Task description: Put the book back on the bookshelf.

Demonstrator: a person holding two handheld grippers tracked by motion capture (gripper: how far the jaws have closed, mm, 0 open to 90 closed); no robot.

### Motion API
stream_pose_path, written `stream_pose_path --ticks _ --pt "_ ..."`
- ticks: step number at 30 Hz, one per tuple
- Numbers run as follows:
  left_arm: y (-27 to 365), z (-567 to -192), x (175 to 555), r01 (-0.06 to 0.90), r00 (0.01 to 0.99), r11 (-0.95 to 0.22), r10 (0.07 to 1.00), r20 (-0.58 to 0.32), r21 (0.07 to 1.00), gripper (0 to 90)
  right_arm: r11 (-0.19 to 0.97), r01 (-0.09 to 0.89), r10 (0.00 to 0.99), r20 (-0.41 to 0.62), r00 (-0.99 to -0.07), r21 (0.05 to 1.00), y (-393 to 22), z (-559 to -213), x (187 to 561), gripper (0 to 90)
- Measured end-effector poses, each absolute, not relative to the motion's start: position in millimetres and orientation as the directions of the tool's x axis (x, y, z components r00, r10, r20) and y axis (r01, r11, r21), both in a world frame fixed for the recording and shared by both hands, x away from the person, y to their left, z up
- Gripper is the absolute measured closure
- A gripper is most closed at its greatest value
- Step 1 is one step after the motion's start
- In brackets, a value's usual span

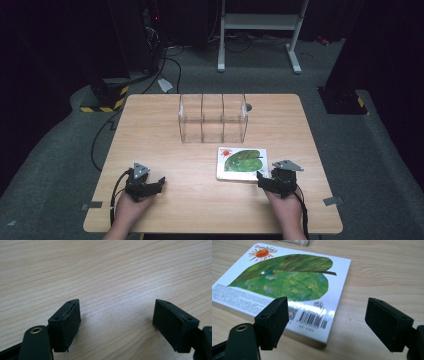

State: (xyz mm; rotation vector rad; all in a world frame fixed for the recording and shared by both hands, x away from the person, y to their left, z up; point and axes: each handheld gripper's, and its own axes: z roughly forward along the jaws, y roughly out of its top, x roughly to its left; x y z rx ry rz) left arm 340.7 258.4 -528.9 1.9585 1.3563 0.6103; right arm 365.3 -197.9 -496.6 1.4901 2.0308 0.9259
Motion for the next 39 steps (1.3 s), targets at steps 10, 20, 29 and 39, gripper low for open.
stream_pose_path --ticks 10,20,29,39 --pt "259 -529 341 0.624 0.353 -0.242 0.935 0.007 0.743 22.5 0.144 0.674 0.96 0.062 -0.273 0.725 -201 -500 400 19.7" --pt "259 -529 341 0.625 0.353 -0.24 0.936 0.006 0.743 22.5 0.149 0.68 0.96 0.061 -0.274 0.718 -189 -496 421 23.0" --pt "259 -529 339 0.624 0.342 -0.234 0.94 0.008 0.746 22.6 0.132 0.724 0.956 0.106 -0.273 0.677 -188 -509 428 24.0" --pt "259 -529 339 0.623 0.344 -0.236 0.939 0.009 0.746 22.5 0.158 0.722 0.941 0.12 -0.318 0.673 -180 -509 419 30.5"
